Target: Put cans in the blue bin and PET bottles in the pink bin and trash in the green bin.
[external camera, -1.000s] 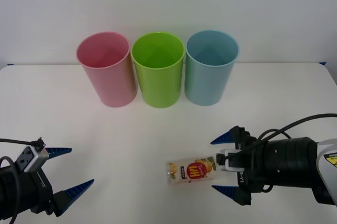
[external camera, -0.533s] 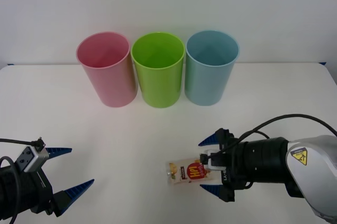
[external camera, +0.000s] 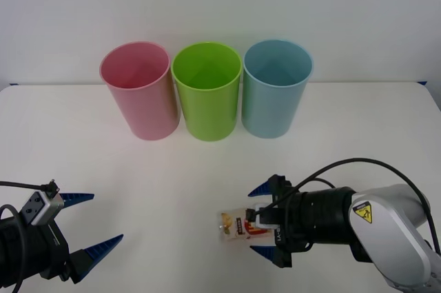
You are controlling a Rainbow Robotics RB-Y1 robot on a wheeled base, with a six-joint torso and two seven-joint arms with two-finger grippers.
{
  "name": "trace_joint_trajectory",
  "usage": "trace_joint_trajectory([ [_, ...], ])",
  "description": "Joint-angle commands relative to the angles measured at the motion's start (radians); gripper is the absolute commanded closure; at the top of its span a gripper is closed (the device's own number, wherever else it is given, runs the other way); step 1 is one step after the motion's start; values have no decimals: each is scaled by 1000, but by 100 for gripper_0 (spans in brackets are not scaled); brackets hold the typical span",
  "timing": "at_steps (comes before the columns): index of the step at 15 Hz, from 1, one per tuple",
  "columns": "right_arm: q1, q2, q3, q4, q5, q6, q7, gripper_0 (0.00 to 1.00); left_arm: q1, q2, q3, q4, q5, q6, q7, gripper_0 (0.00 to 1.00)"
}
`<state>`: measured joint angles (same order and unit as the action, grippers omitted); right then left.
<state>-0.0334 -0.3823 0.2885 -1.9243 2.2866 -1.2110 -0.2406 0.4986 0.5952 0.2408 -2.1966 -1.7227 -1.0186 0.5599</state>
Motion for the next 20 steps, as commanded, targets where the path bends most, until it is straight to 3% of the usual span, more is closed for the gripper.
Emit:
trace_joint_trajectory([
  [1,-10,19,6,24,44,7,-3,0,0,0,0,0,0,0,0,0],
  [5,-23,39,14,57,65,7,0,0,0,0,0,0,0,0,0,0],
  [6,-25,40,17,57,74,7,1,12,0,0,0,0,0,0,0,0],
  [8,-29,43,20,59,79,7,1,98,0,0,0,0,0,0,0,0],
  [16,-43,42,9,56,45,62,7,100,0,0,0,0,0,0,0,0],
  [18,-19,33,-20,18,-15,62,7,100,0,0,0,0,0,0,0,0],
  [20,41,11,-81,-53,-128,62,9,100,0,0,0,0,0,0,0,0],
])
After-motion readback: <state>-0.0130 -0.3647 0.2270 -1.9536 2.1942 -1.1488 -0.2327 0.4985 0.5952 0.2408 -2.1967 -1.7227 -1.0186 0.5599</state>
